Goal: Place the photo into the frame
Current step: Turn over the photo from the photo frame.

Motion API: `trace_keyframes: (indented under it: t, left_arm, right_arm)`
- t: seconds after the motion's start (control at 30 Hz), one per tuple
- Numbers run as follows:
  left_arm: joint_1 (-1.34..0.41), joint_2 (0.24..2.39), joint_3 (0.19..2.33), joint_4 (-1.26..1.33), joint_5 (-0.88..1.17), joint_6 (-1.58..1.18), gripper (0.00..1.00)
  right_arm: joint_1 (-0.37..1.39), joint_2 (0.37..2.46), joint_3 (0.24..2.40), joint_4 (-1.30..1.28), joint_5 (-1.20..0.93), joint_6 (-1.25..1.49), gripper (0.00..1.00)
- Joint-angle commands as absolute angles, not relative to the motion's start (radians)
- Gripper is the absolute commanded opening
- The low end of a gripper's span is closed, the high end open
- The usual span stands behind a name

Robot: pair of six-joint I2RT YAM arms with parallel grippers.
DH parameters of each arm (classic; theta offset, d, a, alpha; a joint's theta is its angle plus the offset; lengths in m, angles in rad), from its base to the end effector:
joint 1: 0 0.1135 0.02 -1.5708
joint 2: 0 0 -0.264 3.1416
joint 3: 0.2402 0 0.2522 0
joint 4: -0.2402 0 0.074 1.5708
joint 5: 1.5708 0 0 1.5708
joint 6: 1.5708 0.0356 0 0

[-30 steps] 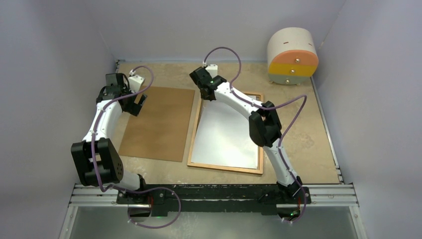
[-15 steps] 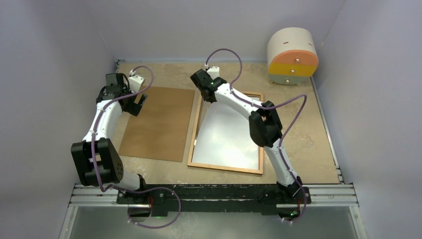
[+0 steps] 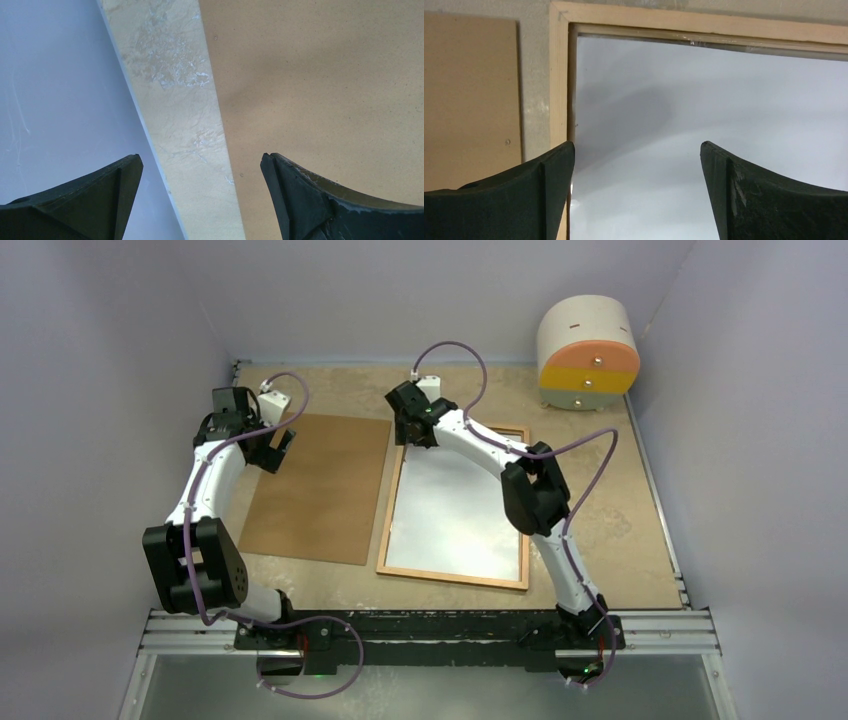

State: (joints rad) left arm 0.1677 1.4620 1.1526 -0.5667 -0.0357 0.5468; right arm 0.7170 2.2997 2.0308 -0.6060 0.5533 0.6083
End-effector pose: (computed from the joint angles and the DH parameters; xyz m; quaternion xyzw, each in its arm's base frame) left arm 0.3085 0.0535 0.2743 0.1712 0.9244 0.1347 0.3130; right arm 0.4003 0.3242 0.2231 0.0439 0.9081 -0.0006 0.4166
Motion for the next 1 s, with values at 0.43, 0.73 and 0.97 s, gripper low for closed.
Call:
trace_keyframes:
  t: [0.43,0.73,0.97]
  left_arm:
    - [0.164,1.449,1.173,-0.559,-0.066,0.572,1.00]
    - [0.291,1.633,1.286,-0.506,-0.180,0.506,0.97]
    - [0.328,1.710,1.208,-0.357,-0.285,0.460,0.95]
  right_arm:
    - [0.707,2.125,1.968,-0.539,0.390,0.693,0.99]
    - [0.805,2.137,1.918,-0.364,0.176,0.802,0.99]
    - [0.880,2.248,1.974,-0.364,0.166,0.901,0.99]
